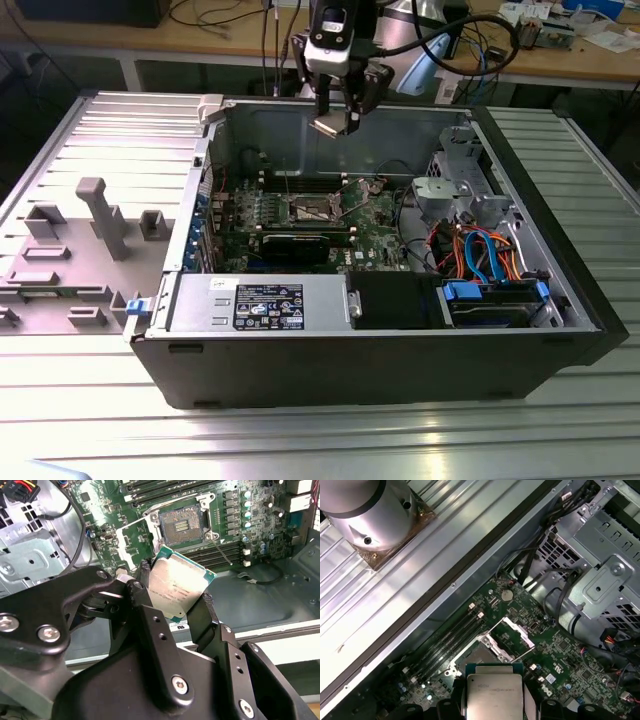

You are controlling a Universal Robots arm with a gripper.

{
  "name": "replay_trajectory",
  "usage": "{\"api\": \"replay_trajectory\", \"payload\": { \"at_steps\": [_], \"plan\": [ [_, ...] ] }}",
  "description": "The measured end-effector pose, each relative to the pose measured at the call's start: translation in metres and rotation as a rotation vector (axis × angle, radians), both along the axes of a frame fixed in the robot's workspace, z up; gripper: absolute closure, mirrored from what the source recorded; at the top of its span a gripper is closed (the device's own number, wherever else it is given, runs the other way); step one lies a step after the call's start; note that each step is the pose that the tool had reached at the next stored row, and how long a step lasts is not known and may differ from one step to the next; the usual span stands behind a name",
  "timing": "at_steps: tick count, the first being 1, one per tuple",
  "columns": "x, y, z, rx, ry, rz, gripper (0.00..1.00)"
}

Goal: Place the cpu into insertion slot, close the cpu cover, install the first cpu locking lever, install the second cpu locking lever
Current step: 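Place the cpu into insertion slot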

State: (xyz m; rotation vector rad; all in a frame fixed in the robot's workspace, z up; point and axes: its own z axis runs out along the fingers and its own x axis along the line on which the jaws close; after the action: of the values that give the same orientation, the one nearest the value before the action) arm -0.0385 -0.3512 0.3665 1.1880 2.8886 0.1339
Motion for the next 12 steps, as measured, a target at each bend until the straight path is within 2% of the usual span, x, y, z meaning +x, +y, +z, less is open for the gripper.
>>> {"api": "replay_trajectory", "payload": {
  "at_steps": [4,12],
  "plan": [
    [0.0000,0.0000,-0.0002,0.0000,0.0000,-0.018,0.46],
    [0.0000,0.0000,-0.0002,0.0000,-0.0001,-0.019,0.46]
  ]
}}
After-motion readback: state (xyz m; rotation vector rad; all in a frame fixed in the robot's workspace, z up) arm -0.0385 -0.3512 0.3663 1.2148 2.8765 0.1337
